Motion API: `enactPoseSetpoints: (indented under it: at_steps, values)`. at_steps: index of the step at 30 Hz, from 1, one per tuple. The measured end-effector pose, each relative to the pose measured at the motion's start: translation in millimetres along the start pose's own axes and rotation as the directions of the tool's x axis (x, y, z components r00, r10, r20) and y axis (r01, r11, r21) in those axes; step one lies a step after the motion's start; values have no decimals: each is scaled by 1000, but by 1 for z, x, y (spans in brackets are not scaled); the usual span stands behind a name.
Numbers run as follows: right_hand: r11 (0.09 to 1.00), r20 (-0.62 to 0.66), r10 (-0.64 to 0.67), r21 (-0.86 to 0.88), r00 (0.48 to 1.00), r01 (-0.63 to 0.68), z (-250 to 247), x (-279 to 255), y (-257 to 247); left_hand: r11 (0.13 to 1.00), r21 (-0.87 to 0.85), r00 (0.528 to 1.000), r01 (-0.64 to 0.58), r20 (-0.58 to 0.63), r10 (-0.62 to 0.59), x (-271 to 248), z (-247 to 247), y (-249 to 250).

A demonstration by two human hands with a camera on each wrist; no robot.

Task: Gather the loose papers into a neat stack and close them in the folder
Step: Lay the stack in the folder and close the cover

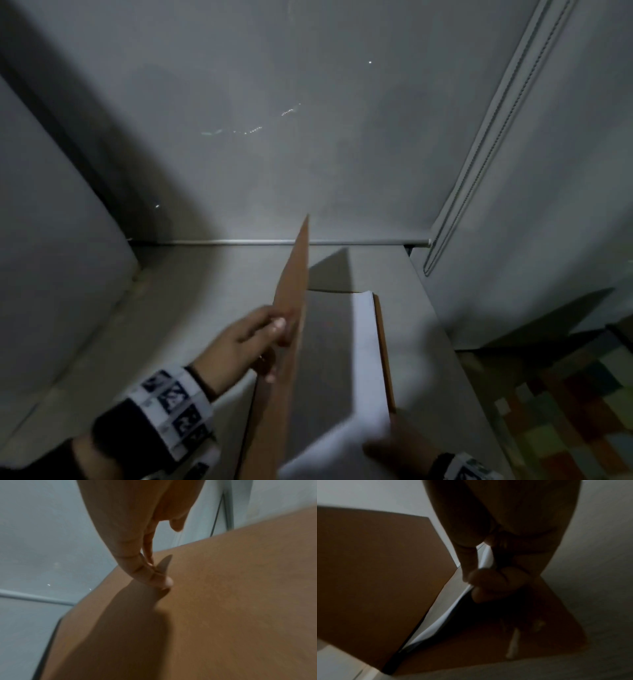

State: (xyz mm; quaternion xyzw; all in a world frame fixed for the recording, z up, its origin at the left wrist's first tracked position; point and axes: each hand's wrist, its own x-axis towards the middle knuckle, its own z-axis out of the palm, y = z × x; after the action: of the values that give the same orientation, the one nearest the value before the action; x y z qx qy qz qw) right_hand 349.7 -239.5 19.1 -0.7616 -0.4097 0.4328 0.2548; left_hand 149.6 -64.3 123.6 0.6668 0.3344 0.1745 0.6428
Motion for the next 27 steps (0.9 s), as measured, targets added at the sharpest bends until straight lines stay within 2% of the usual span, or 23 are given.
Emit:
enactPoseSetpoints:
  at_steps: [2,3,4,5,6,7,9,10,12,14,15,16,19,21,27]
  values:
    - [999,-20,-28,-40,999,27,-1,2,6,982,186,999,-2,52,-7,9,24,-23]
    - [996,-59,-21,-88,998,16,-1,4,9,931,364,995,-3,93,-33,14,35,-39]
    - [992,-96,-30,-121,995,18,-2,3,12,819,573,987,12,122,-100,17,45,-55]
    - [984,-139,4,-178,990,-29,-3,2,14,654,756,980,17,116,-159,18,53,-70]
    - [982,-134,41,-177,990,-65,-6,2,21,504,863,973,41,82,-218,19,58,-81]
    - [983,-124,98,-140,987,-115,-10,3,21,398,914,957,81,41,-289,19,61,-90]
    - [985,-91,120,-114,989,-130,-17,2,29,321,934,917,157,-17,-398,16,62,-102]
    - [981,-72,56,-183,996,-68,-20,-1,27,308,934,906,183,-39,-421,14,62,-105]
    - [981,-77,7,-195,997,-22,-22,-2,34,297,927,903,228,-88,-421,13,62,-109]
    - [985,-86,21,-168,996,-35,-18,1,32,279,923,904,265,-137,-405,13,63,-107]
    - [994,-66,78,-69,995,-82,-16,0,28,283,914,905,290,-166,-392,14,62,-106]
    - [996,-76,81,-26,994,-83,-13,1,23,291,902,903,319,-196,-384,15,61,-105]
    - [992,-105,5,-128,994,-18,-9,6,19,331,848,881,414,-281,-381,16,53,-103]
    - [975,-102,25,-219,994,-47,-5,8,19,361,820,870,444,-297,-394,17,46,-104]
    - [956,-43,121,-264,992,-128,3,17,24,410,810,881,419,-254,-399,12,23,-114]
